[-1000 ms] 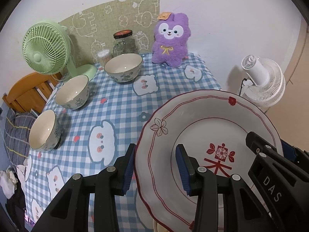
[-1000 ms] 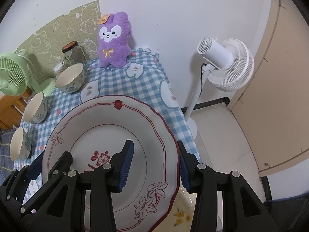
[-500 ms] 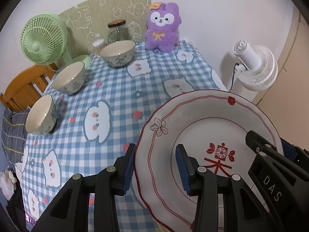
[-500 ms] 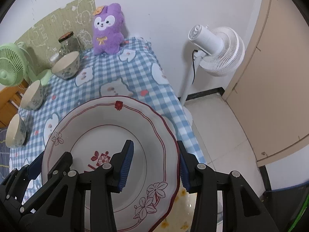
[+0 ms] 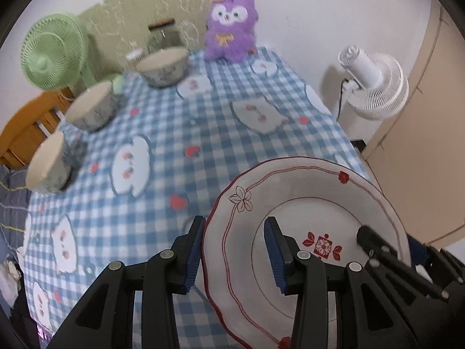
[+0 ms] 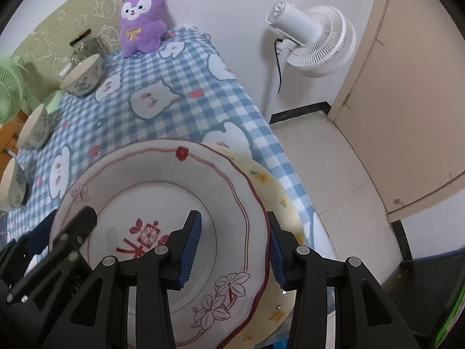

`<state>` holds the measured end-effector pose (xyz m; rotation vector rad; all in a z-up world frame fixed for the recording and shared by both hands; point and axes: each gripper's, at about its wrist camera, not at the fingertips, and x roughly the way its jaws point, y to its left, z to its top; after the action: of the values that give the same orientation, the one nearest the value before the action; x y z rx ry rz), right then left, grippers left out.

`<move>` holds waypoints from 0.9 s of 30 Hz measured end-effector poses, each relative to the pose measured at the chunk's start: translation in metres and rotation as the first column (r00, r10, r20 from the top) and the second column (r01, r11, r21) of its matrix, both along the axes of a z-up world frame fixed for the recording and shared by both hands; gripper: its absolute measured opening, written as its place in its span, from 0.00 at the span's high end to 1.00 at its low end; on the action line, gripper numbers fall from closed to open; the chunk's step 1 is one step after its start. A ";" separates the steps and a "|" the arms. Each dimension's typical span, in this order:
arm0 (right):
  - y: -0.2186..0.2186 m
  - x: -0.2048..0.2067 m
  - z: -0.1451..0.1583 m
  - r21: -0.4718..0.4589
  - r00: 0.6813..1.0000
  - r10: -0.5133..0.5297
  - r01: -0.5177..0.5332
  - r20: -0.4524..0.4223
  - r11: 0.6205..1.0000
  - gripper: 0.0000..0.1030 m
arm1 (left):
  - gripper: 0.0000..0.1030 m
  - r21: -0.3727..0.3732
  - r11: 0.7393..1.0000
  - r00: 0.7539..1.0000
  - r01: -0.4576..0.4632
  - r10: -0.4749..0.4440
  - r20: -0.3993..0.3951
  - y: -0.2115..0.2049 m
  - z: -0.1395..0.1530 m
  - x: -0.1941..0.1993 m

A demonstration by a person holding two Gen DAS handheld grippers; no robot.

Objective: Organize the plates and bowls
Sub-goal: 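Carry the red-rimmed plate over the stacked flowered plates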

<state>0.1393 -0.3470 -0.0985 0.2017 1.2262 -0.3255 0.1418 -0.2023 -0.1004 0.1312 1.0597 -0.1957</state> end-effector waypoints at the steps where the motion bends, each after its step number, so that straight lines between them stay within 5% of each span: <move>1: -0.001 -0.001 -0.003 -0.001 1.000 -0.001 0.001 -0.007 1.000 0.54 | 0.60 0.008 1.000 1.000 0.003 -0.003 -0.003 -0.001 -0.003 -0.002; 12: -0.004 -0.006 -0.011 -0.020 1.000 0.006 -0.006 -0.018 1.000 0.54 | 0.60 0.014 1.000 0.998 0.022 -0.021 -0.066 -0.006 -0.025 -0.008; 27: -0.005 -0.005 -0.011 -0.051 0.999 0.027 -0.029 -0.044 0.998 0.53 | 0.56 0.030 0.999 0.998 0.033 -0.032 -0.049 -0.009 -0.026 -0.012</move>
<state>0.1344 -0.3517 -0.1094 0.1331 1.2609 -0.3381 0.1301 -0.2112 -0.1262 0.1728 1.1094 -0.2126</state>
